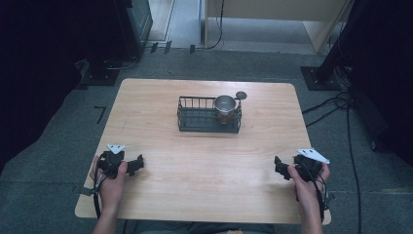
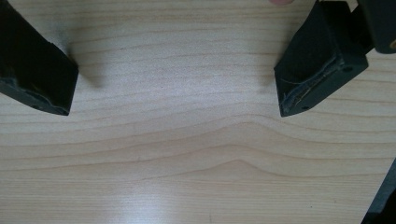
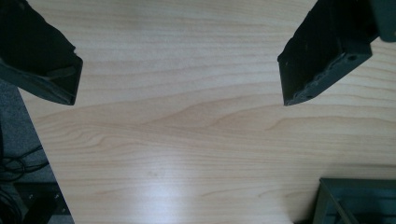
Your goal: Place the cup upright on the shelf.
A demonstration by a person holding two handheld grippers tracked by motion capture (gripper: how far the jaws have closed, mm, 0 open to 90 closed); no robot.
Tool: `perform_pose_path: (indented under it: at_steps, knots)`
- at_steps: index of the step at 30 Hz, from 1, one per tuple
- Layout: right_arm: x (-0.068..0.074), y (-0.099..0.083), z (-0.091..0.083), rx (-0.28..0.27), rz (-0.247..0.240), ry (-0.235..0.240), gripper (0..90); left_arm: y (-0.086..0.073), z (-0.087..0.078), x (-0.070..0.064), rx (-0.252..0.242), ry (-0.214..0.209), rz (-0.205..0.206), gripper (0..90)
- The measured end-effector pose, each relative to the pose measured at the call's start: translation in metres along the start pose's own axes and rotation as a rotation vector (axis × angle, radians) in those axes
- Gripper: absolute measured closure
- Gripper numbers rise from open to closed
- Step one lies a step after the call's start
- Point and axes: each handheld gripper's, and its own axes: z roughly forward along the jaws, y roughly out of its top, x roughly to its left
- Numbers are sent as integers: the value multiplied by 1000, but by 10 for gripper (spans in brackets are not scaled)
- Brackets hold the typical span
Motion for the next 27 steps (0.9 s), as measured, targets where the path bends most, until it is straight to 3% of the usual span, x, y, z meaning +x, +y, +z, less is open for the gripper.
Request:
perform_pose_path:
  at_steps: [12, 21, 27]
  knots:
    - [-21, -27, 2, 48, 30, -45, 0, 0, 0, 0, 0, 0, 0, 0]
    - [-28, -45, 0, 83, 12, -72, 0, 0, 0, 0, 0, 0, 0, 0]
    - [-28, -47, -3, 89, -9, -78, 0, 0, 0, 0, 0, 0, 0, 0]
